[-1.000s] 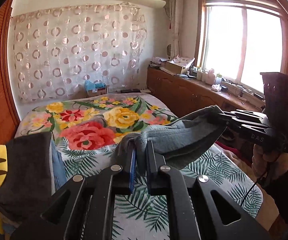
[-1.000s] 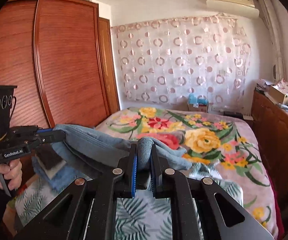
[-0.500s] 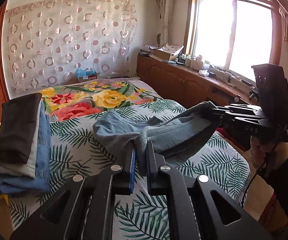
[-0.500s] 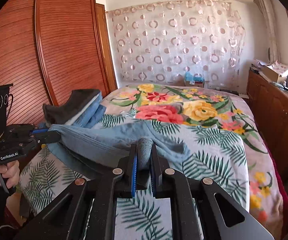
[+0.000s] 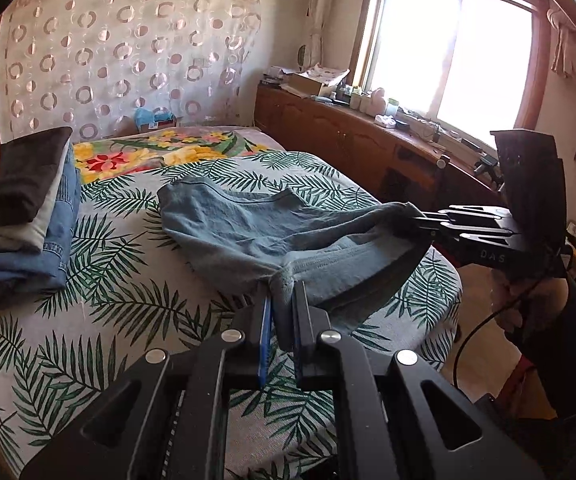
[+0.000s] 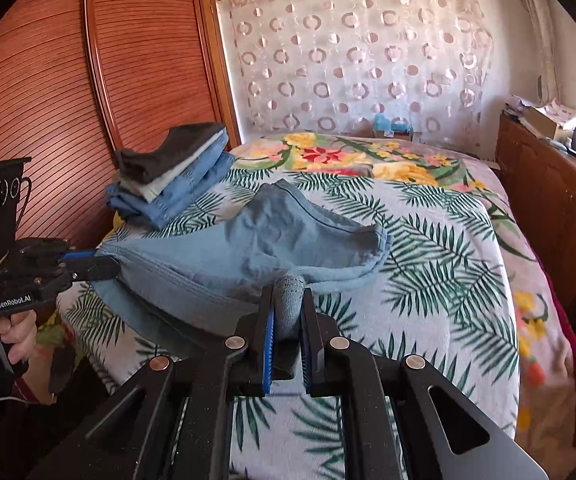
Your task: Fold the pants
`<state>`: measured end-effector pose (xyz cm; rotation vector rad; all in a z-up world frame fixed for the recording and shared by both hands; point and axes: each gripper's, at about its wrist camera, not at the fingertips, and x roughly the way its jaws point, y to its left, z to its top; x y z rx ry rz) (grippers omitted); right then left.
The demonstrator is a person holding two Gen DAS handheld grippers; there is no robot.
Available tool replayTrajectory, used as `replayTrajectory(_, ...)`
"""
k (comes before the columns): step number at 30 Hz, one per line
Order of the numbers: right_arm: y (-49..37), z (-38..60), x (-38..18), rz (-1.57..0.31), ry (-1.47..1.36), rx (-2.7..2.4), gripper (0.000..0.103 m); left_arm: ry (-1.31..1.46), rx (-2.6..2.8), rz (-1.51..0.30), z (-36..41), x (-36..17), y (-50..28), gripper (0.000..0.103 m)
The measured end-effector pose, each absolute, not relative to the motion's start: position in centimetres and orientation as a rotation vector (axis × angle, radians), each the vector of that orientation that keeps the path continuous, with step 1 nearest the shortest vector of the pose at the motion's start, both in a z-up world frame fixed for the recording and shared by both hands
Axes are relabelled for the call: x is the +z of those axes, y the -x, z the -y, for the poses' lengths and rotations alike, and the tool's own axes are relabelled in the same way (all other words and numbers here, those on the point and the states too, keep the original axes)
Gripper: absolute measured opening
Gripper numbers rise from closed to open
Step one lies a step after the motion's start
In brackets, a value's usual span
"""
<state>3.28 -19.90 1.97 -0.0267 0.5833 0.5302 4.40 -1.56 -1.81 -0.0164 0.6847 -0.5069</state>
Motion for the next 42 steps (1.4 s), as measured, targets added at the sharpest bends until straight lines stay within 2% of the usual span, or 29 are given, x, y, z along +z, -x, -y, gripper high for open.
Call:
replayTrajectory(9, -1.2, 21.8, 2.9, -0.584, 0.002, 0.541, 0.011, 0.019, -0.521, -0.687, 1.9, -1.3, -2.1, 0.010)
replayTrajectory(17, -2.0, 22.5, 1.1, -0.631, -0.038, 0.539, 0.011, 0.008, -0.515, -0.786, 2.6, -4.6, -3.1, 0.010)
replayTrajectory(21, -2.6, 22.3, -0.1, -0.674, -0.054, 0.537, 0.011, 0.013, -0.507, -0.821, 2.5, -5.5, -3.0, 0.018)
replayTrajectory(25, -2.6, 22.2, -0.7, -0.706, -0.058, 0.533, 0.011, 0.031, -0.492, -0.811, 2.0, -5.5, -2.7, 0.041)
replayTrajectory(26, -2.6, 22.2, -0.9, -0.718, -0.057, 0.531, 0.011, 0.036, -0.493, -0.807, 1.9, -5.5, -2.6, 0.042)
replayTrajectory(38, -2.4, 22.2, -3.7, -0.783, -0.071, 0.509, 0.011, 0.031, -0.470, -0.914, 2.5, -9.7, -3.4, 0.042)
replayTrajectory(42, -2.4, 22.0, -3.7, -0.778, -0.064, 0.506, 0.011, 0.035, -0.488, -0.927, 2.7, -10.0, -3.1, 0.033)
